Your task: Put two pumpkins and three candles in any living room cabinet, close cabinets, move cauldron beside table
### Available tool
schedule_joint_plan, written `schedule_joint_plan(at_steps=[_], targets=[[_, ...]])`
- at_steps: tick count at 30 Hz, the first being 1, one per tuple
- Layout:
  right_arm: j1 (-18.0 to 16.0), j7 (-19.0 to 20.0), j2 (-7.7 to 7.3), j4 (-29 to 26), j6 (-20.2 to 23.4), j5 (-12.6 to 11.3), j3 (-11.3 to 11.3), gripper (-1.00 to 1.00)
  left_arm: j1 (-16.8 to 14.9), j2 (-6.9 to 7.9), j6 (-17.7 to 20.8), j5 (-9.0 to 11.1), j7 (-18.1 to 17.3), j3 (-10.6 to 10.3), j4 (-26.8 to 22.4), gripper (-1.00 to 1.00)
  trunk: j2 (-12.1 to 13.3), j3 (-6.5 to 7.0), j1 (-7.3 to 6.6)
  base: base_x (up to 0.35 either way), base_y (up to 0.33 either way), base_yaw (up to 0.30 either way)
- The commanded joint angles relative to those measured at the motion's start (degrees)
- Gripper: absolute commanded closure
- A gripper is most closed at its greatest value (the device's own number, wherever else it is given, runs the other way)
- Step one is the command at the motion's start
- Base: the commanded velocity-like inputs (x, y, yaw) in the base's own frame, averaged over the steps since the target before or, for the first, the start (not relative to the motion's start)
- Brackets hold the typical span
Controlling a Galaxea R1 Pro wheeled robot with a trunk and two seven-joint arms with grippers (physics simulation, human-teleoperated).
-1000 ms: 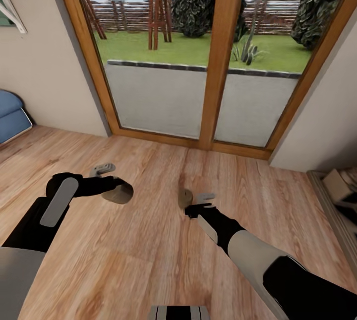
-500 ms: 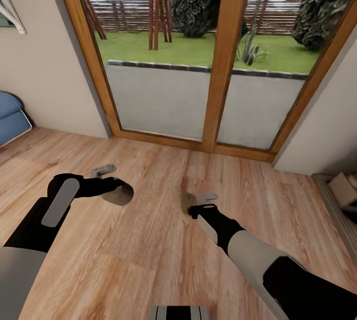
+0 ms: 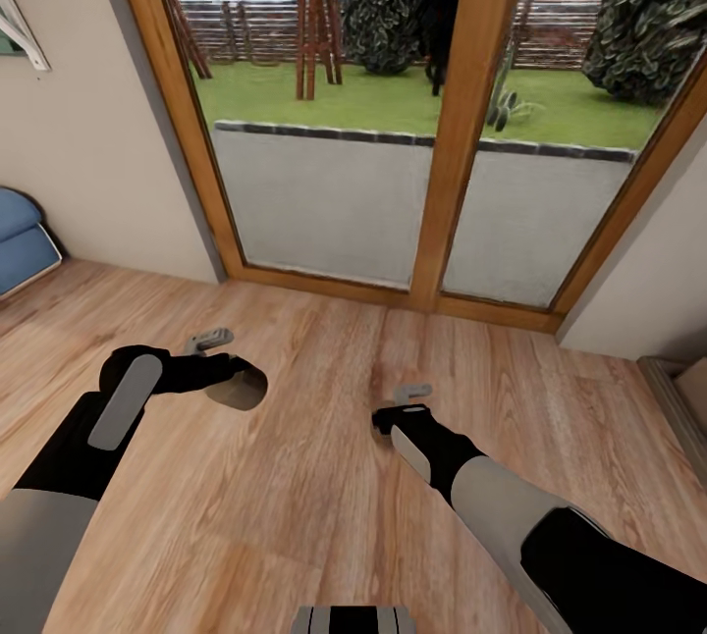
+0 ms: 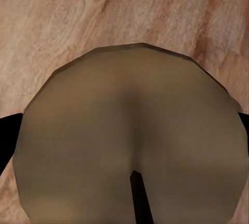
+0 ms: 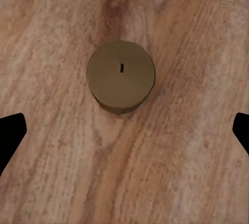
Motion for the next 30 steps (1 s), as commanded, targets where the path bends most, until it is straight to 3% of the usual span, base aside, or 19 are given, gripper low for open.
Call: schedule_joint_plan(at_steps=[1,16,22,30], targets=[[-0.1,-0.4,0.00,0.0,0.2,-0.3,0.4,-1.00,0.0,0.06,0.1,0.5,0.5,-0.1,0.0,1.00,0.0,-0.05,0.00,0.185,0.003,0.000],[-0.1,-0.4,0.00,0.0,0.3,-0.2,0.4,-1.00,0.0,-0.55,0.1,0.5,0.6,-0.1,0.1,1.00,0.0,-0.05,0.00,0.295,0.001,0.000],[-0.1,-0.3,0.00,0.0,0.2,-0.2,0.4,-1.00,0.0,-0.63,0.1,0.3,0.5,-0.1,0.1,1.00,0.0,-0.05,0.00,0.039,0.000,0.000],[-0.1,-0.3,0.00,0.0,0.3,-0.2,0.4,-1.00,0.0,-0.65,0.1,0.1,0.6,-0.1,0.1,1.00,-0.1,-1.82,0.21,0.003,0.000,0.000]])
